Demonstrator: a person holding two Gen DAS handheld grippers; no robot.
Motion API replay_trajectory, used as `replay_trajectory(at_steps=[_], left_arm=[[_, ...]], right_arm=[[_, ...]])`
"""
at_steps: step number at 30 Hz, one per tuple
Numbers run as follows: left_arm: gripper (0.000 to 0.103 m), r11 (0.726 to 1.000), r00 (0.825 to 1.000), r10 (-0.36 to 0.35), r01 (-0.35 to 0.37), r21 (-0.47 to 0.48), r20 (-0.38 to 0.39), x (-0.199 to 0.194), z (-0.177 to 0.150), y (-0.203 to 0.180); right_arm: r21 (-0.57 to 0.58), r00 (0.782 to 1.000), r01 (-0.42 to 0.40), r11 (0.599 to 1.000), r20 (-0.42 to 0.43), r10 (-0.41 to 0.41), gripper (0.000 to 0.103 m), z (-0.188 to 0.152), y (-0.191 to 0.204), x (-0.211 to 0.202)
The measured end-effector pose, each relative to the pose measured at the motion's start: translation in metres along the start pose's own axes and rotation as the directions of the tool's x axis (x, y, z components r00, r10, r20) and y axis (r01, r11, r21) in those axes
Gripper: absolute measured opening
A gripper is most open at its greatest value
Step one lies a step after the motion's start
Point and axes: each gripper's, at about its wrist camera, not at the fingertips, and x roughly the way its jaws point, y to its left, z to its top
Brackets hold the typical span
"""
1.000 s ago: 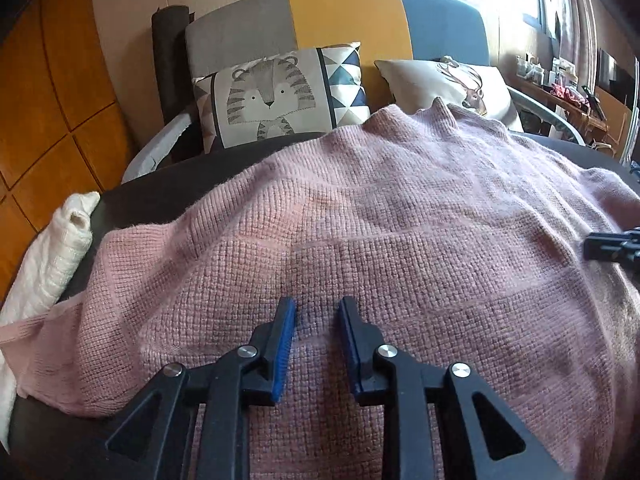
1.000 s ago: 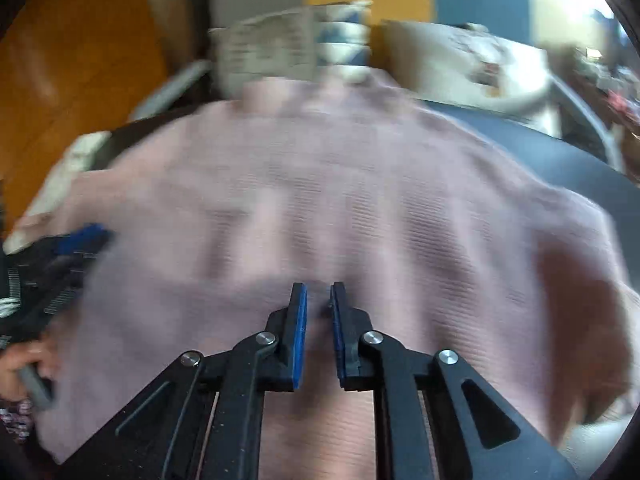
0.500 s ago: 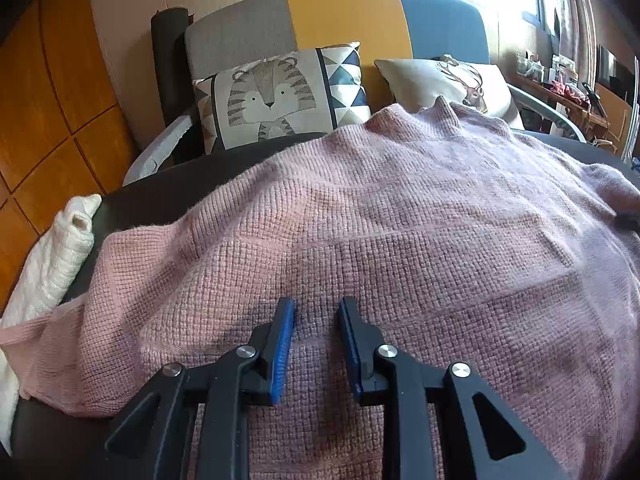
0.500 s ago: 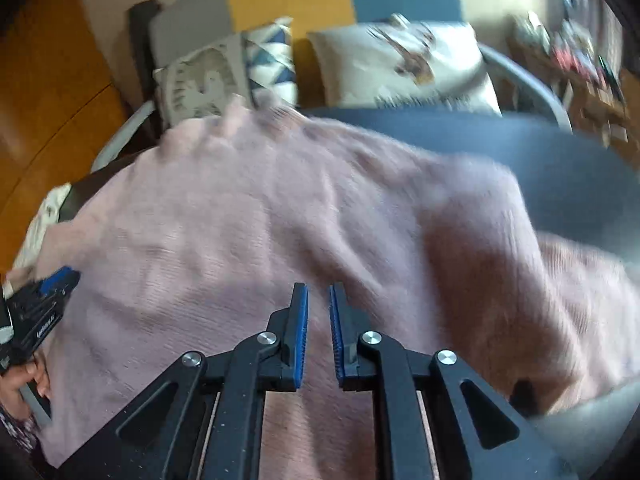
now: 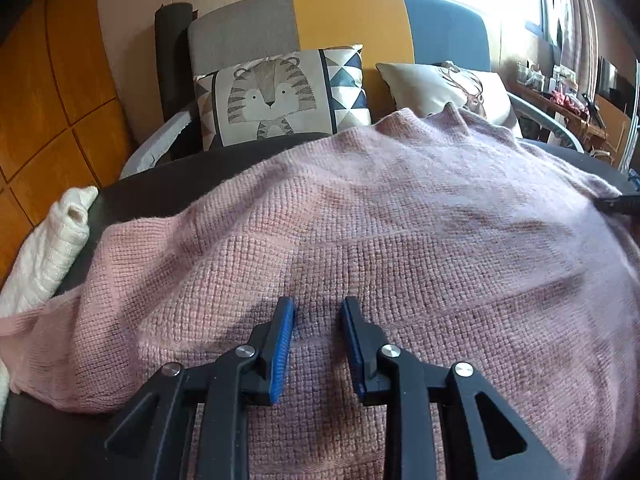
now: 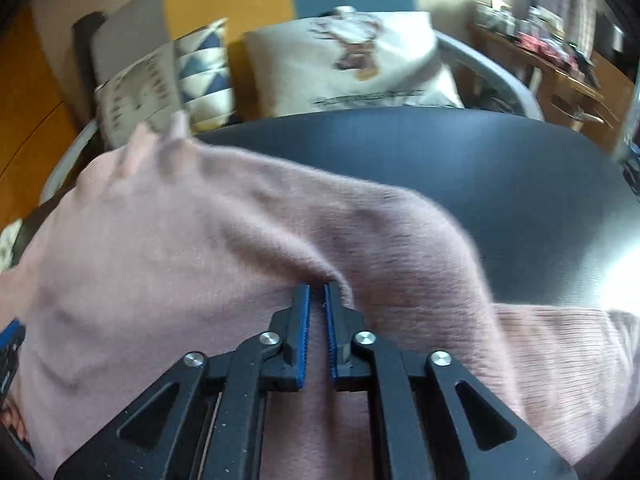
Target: Fold clothes
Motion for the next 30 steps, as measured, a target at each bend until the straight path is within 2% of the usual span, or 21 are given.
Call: replay_trajectory(at_steps=[3,5,8,11,13,14,15,18,20,23,26,30], left_arm=[[0.026,1.0,1.0,0.004,-0.004,0.005,-0.001,0.0,0.0,0.0],[0.026,1.0,1.0,0.007,-0.007,0.007,-0.001,-0.001,0.0,-0.001],[0.026,1.0,1.0,0.013,-0.013,0.012,-0.002,-0.002,0.0,-0.002],[0.026,1.0,1.0,0.015,-0.015,0.013,-0.001,-0.003,0.0,-0.003],[0.026,1.0,1.0,0.015,-0.015,0.013,-0.001,-0.003,-0.001,-0.003],[0.026,1.0,1.0,0.014,-0.014,0.013,-0.001,-0.003,-0.001,-0.002],[0.026,1.0,1.0,0.014,-0.014,0.012,-0.001,-0.003,-0.001,-0.002],[0.026,1.0,1.0,0.014,-0.014,0.015,-0.001,-0.002,-0.001,-0.001],[0.026,1.0,1.0,0.018,-0.018,0.019,-0.001,-0.002,-0.001,-0.001],[0.026,0.999,1.0,0.026,-0.026,0.026,-0.001,-0.002,-0.001,-0.002],[0.026,0.999,0.999,0.032,-0.032,0.031,-0.001,-0.002,0.0,-0.003],[0.026,0.999,1.0,0.029,-0.029,0.03,-0.002,-0.002,0.0,-0.003]], right_arm=[[0.054,0.997,-0.073,0.996,0.003,0.073,0.008,-0.002,-0.003,-0.012],[0.081,0.99,-0.141,0.987,0.044,0.138,0.009,-0.009,-0.001,-0.033],[0.043,0.981,-0.192,0.98,0.037,0.191,0.009,-0.021,0.012,-0.048],[0.001,0.991,-0.13,0.991,-0.001,0.13,0.009,-0.033,0.007,-0.048],[0.011,1.0,-0.016,1.0,-0.011,0.016,0.009,-0.036,-0.013,-0.041],[0.036,1.0,0.021,0.999,-0.008,-0.02,0.004,-0.035,-0.027,-0.038],[0.079,1.0,0.004,0.997,0.005,-0.004,0.001,-0.034,-0.041,-0.039],[0.16,1.0,-0.016,0.987,0.021,0.013,0.0,-0.03,-0.066,-0.04],[0.14,1.0,0.011,0.99,0.001,-0.011,0.0,-0.028,-0.059,-0.043],[0.107,1.0,0.003,0.994,0.014,-0.005,0.003,-0.029,-0.035,-0.057],[0.018,0.998,-0.047,0.999,0.031,0.046,0.004,-0.04,-0.001,-0.075],[-0.12,0.993,-0.118,0.986,0.003,0.119,0.004,-0.056,0.057,-0.079]])
